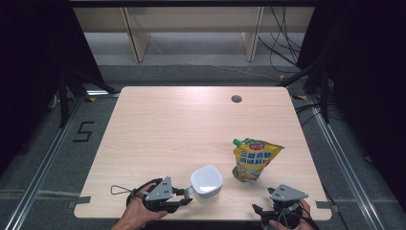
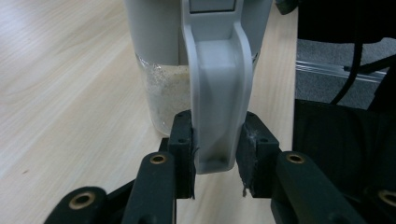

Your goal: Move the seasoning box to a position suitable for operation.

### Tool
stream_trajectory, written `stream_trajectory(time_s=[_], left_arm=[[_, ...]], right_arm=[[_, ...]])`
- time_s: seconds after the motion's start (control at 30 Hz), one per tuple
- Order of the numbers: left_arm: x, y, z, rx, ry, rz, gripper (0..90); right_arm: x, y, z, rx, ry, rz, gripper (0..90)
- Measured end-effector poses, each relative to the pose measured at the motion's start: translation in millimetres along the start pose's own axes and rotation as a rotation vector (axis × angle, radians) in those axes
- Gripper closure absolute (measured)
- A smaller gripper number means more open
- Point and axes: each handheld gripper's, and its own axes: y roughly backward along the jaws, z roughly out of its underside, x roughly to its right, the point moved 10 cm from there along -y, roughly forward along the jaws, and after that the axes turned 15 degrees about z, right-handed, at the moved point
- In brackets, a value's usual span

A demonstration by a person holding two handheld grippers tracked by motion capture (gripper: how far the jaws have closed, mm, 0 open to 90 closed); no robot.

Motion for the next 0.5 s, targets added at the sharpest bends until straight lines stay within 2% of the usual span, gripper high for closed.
stream_trajectory(time_s=[0.03,0.37,0.4,0.5], left_arm=[[0.1,-0.8,-1.2,0.011,0.015,-0.003,68.8],[-11.2,0.4,1.4,0.016,0.049,-0.023,68.4],[-15.6,1.2,1.5,0.009,0.049,-0.039,68.4],[-19.4,1.2,0.9,0.014,0.054,-0.051,68.3]], right_arm=[[0.0,0.1,0.1,-0.002,0.000,0.000,21.6],[-1.4,-0.4,-0.7,0.001,-0.009,-0.002,21.6],[-1.2,-0.6,-0.6,0.001,-0.008,-0.001,21.6],[-1.0,-0.7,-0.5,0.002,-0.007,-0.002,21.6]])
